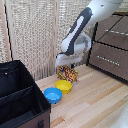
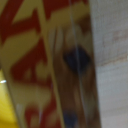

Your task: Position your gripper near the granola bar, please. Lightly grip the granola bar with your gripping tool. Relocate your gripper along with the granola bar toward the leading division of the caddy with caution. Gently release the granola bar into the leading division of the caddy.

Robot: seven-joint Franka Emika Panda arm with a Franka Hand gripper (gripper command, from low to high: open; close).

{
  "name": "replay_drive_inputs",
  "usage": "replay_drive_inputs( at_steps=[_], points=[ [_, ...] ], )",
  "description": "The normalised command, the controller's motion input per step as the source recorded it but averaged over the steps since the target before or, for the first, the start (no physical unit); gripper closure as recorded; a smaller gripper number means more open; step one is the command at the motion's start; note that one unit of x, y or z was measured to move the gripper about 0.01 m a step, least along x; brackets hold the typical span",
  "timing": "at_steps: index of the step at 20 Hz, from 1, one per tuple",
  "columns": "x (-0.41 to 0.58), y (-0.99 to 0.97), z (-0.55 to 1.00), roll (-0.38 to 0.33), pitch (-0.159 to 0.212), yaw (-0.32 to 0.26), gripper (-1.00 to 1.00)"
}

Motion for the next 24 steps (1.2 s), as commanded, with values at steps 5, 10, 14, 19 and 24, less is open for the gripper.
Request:
replay_drive_inputs(
  at_steps=[5, 10, 14, 19, 24],
  points=[
    [0.159, -0.01, 0.01, -0.001, 0.035, -0.006, 1.00],
    [-0.017, 0.04, 0.00, 0.000, 0.020, -0.052, 1.00],
    [0.000, 0.06, -0.01, 0.000, 0.016, 0.000, 1.00],
    [0.122, 0.01, 0.14, 0.014, 0.018, -0.031, 1.00],
    [0.162, 0.00, 0.73, 0.052, 0.021, -0.157, 1.00]
  ],
)
